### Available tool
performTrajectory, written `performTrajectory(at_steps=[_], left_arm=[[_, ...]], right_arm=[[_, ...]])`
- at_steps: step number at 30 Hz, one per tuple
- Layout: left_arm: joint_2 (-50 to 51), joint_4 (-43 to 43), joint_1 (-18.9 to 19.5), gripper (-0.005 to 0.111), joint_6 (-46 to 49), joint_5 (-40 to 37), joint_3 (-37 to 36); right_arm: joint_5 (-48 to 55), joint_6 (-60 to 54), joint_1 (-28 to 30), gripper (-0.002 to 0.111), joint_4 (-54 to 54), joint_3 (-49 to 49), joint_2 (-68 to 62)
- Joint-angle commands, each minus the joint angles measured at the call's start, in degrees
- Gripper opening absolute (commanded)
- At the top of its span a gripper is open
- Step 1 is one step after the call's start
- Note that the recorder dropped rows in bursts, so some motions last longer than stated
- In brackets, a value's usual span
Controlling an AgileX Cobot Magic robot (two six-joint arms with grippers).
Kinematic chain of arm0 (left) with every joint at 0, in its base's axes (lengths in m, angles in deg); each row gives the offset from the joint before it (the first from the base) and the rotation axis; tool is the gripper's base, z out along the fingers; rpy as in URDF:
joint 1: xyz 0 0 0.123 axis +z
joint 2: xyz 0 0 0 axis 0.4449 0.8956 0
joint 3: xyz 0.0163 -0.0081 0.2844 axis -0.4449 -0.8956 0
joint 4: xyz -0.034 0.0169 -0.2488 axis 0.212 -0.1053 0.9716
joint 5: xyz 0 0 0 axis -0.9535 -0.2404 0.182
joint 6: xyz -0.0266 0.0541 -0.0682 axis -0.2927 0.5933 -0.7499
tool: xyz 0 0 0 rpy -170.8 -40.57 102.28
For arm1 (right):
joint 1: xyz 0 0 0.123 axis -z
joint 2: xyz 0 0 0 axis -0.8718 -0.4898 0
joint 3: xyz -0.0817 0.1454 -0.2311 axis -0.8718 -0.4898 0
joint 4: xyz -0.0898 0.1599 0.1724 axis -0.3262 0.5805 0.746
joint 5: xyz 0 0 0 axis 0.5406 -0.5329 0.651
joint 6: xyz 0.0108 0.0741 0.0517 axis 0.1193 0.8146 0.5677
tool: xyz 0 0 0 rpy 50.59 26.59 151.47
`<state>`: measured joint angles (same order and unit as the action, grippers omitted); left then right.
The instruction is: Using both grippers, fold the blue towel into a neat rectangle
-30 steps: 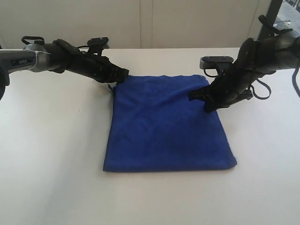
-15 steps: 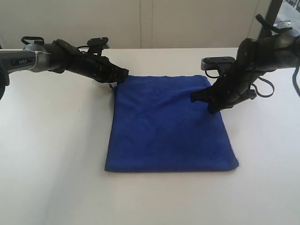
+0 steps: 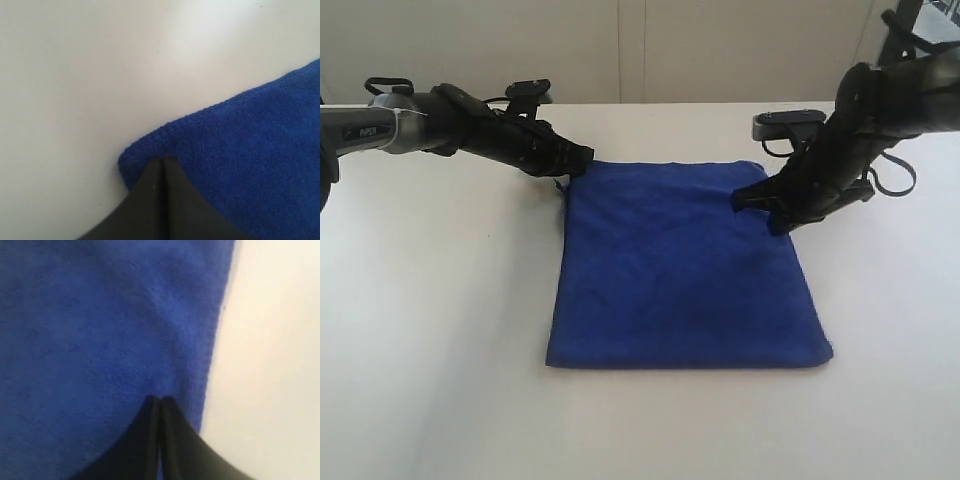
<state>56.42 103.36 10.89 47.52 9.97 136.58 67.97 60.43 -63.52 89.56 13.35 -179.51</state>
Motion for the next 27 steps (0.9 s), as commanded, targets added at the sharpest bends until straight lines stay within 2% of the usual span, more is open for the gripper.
performTrajectory(at_steps=[1,10,20,27], left_arm=[[1.05,-1.23,0.18,0.000,0.06,-1.59,-0.44],[1.05,-1.23,0.18,0.000,0.06,-2.40,-0.44],[-3.09,-1.50,0.41,0.000,0.06,-3.61,-0.44],[-5.47,-3.66,1.32,0.000,-0.44,-5.57,-0.44]], right_arm=[[0.16,-5.41,-2.04,0.000,4.74,0.12,-0.49],[0.16,-5.41,-3.00,0.000,4.51,0.12,-4.13],[-4.31,-2.80,-0.90,0.000,3.94,0.12,4.67],[-3.88,-2.21,1.22,0.000,3.94,0.12,5.40]])
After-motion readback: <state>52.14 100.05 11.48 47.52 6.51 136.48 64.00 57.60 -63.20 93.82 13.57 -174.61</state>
